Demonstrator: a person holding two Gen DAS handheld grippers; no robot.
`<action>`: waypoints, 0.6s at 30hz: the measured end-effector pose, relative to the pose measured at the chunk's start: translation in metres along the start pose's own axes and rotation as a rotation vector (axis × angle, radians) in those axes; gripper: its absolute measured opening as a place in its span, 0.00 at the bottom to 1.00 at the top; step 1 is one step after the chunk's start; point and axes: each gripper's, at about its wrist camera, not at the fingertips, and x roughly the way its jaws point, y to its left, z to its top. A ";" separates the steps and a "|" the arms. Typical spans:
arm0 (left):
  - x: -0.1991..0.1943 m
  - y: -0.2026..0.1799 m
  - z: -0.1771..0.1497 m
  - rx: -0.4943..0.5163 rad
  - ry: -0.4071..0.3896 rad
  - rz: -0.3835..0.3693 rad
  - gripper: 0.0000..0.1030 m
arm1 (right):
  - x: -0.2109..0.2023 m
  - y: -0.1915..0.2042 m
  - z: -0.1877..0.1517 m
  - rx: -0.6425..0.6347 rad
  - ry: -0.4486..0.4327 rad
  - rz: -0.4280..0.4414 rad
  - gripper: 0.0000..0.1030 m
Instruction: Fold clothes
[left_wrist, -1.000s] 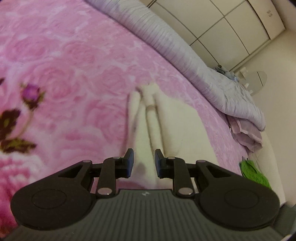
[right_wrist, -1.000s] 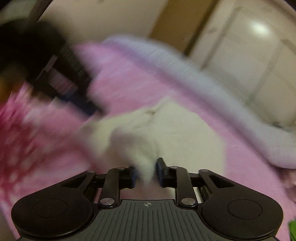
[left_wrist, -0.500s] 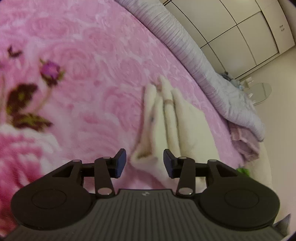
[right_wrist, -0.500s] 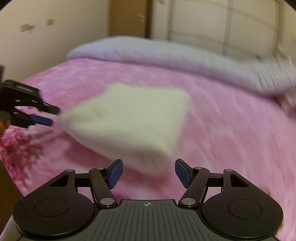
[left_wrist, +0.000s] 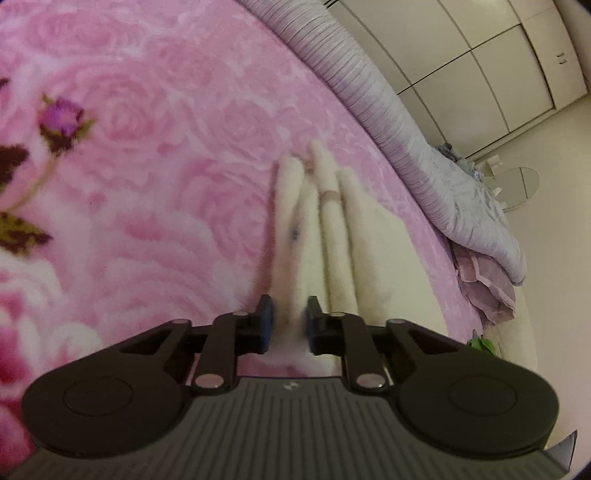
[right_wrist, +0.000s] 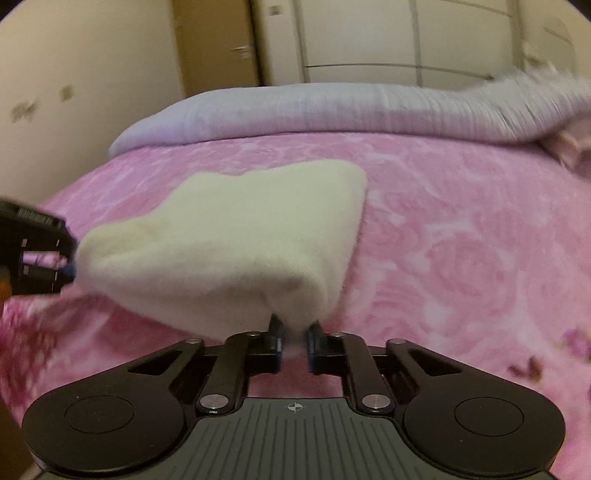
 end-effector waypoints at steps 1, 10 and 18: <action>-0.005 -0.002 -0.005 0.006 0.004 -0.007 0.10 | -0.005 -0.001 0.001 -0.016 -0.006 0.000 0.08; -0.074 -0.011 -0.070 0.007 0.060 -0.043 0.04 | -0.076 -0.020 -0.019 -0.120 0.113 0.131 0.08; -0.072 -0.033 -0.060 0.074 0.100 0.007 0.08 | -0.066 -0.040 0.005 -0.074 0.321 0.177 0.15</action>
